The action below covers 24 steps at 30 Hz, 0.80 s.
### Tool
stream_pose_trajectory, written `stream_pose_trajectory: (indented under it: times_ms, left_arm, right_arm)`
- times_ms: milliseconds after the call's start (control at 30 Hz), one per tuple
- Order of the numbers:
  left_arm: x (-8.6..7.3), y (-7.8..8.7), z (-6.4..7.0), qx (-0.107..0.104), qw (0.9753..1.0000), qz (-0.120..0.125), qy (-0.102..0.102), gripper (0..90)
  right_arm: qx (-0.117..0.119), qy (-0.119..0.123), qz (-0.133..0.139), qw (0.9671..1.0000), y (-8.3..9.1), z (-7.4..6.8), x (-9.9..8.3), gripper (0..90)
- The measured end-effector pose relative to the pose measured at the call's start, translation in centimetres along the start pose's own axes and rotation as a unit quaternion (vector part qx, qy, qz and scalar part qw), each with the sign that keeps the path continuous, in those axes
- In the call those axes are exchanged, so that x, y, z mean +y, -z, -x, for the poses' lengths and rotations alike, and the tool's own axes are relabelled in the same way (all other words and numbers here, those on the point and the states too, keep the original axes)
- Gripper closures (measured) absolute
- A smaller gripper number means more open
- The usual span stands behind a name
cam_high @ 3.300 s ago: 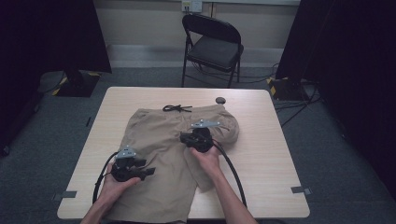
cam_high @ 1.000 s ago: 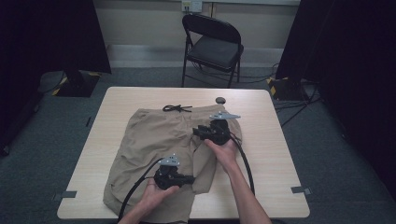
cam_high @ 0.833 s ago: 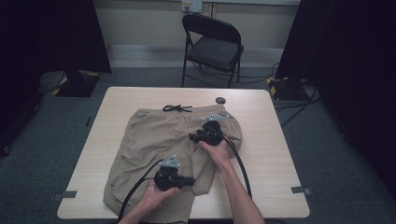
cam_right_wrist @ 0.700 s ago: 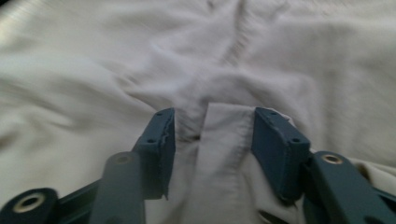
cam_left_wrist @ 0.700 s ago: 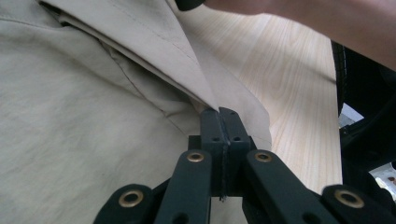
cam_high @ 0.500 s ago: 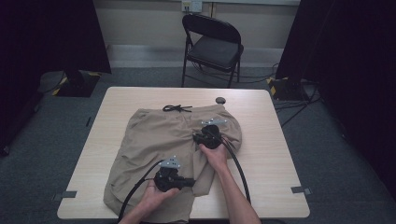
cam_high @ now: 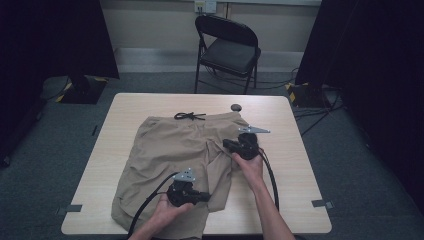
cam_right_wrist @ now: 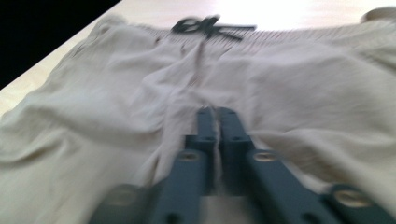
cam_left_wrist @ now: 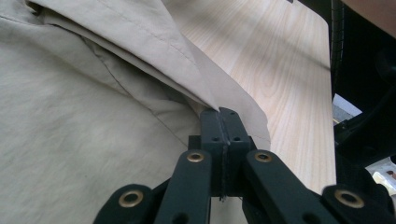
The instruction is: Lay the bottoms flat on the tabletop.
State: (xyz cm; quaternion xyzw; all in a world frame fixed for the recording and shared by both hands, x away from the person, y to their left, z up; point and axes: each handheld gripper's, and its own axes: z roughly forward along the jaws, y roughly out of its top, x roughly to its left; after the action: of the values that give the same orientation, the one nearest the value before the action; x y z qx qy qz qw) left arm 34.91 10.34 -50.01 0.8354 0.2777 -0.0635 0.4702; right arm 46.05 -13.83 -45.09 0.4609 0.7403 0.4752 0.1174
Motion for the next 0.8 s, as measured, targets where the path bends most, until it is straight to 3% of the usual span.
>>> stream_pose_trajectory:
  times_ms: [167,300,367,433,567,800]
  left_arm:
    - [0.0,0.0,0.0,-0.001,1.0000,-0.003,-0.003,90.0]
    - [-0.1,0.2,0.0,0.003,1.0000,-0.003,-0.002,90.0]
    - [-0.1,0.2,-0.1,-0.001,1.0000,0.000,0.000,90.0]
    - [-0.1,0.3,-0.1,0.000,1.0000,0.002,0.001,90.0]
    - [-0.2,0.3,-0.1,-0.002,1.0000,0.002,-0.001,90.0]
    - [-0.1,0.1,0.2,-0.004,1.0000,-0.004,-0.004,90.0]
  right_arm:
    - [0.025,0.014,-0.022,0.9994,-2.5,-1.7,-0.1,70.8]
    - [0.015,0.010,-0.050,0.9986,-5.6,-2.4,0.0,59.9]
    - [0.003,0.007,-0.061,0.9981,-6.6,-2.4,-0.1,63.0]
    - [-0.011,0.007,-0.066,0.9977,-7.4,-2.3,-0.2,76.4]
    - [-0.009,-0.005,-0.044,0.9990,-6.7,-2.0,-0.3,88.7]
    - [-0.006,-0.004,-0.016,0.9998,-3.7,-1.2,0.2,90.0]
